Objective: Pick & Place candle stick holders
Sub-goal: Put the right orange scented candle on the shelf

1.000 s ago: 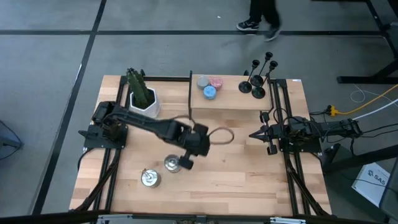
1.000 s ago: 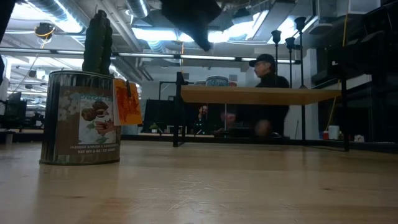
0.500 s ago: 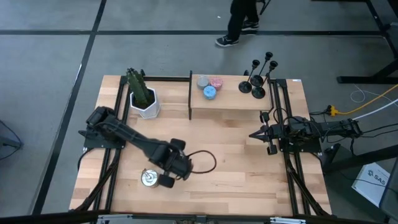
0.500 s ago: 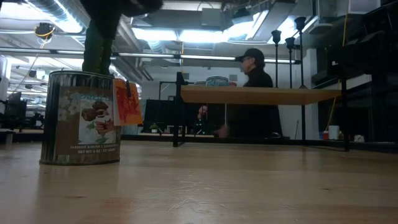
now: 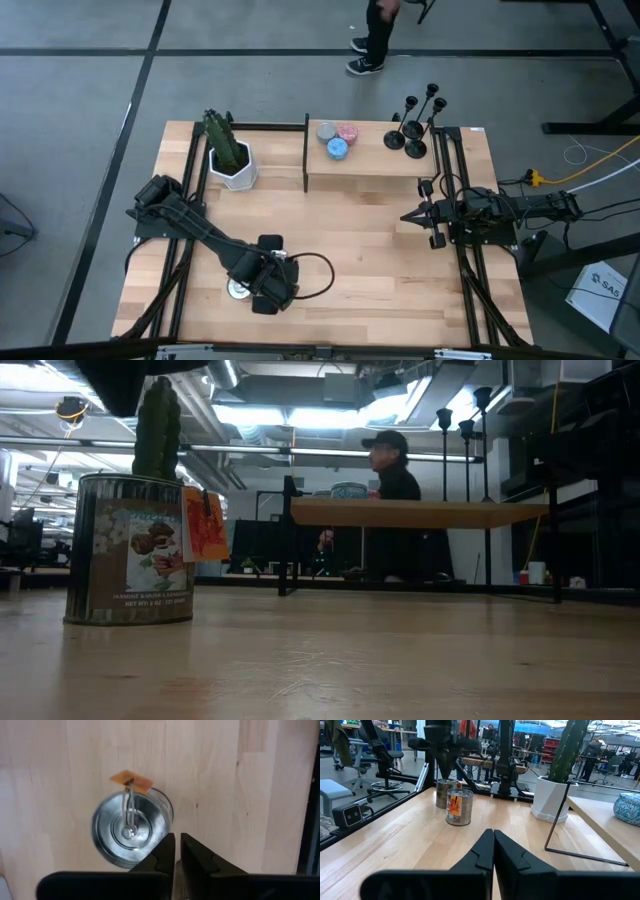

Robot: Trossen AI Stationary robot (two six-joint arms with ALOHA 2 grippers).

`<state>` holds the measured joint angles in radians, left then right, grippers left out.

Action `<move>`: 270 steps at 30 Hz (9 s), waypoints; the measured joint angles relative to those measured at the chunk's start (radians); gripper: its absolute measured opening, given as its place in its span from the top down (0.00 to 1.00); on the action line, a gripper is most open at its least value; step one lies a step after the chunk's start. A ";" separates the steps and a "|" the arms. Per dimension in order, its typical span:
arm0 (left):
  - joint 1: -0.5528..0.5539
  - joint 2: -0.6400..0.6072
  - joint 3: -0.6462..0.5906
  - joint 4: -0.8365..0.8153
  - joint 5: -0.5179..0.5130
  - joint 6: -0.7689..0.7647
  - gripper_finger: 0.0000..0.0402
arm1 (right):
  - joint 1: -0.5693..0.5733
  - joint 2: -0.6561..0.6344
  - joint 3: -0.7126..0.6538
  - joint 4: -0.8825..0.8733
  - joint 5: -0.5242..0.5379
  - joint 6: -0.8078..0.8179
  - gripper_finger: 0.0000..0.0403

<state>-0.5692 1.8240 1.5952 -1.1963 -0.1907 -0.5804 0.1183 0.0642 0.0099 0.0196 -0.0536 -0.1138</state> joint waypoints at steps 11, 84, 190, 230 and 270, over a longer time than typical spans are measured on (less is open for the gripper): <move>-0.001 0.001 -0.066 0.085 0.009 -0.038 0.74 | 0.000 0.000 0.000 0.000 0.000 0.000 0.97; 0.245 0.110 -0.070 0.399 -0.100 0.675 0.99 | 0.000 0.000 0.000 0.000 0.000 0.000 0.97; 0.418 0.260 0.051 0.544 -0.193 0.932 0.99 | 0.000 0.000 0.000 0.000 -0.001 0.000 0.97; 0.532 0.264 0.579 0.351 -0.165 1.163 1.00 | 0.000 0.000 0.000 0.000 0.000 0.000 0.97; 0.870 0.308 0.607 0.505 0.137 0.996 1.00 | 0.000 0.000 0.000 0.000 0.000 0.000 0.97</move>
<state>0.3010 2.1320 2.2026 -0.6913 -0.0536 0.4160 0.1182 0.0642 0.0097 0.0198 -0.0540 -0.1136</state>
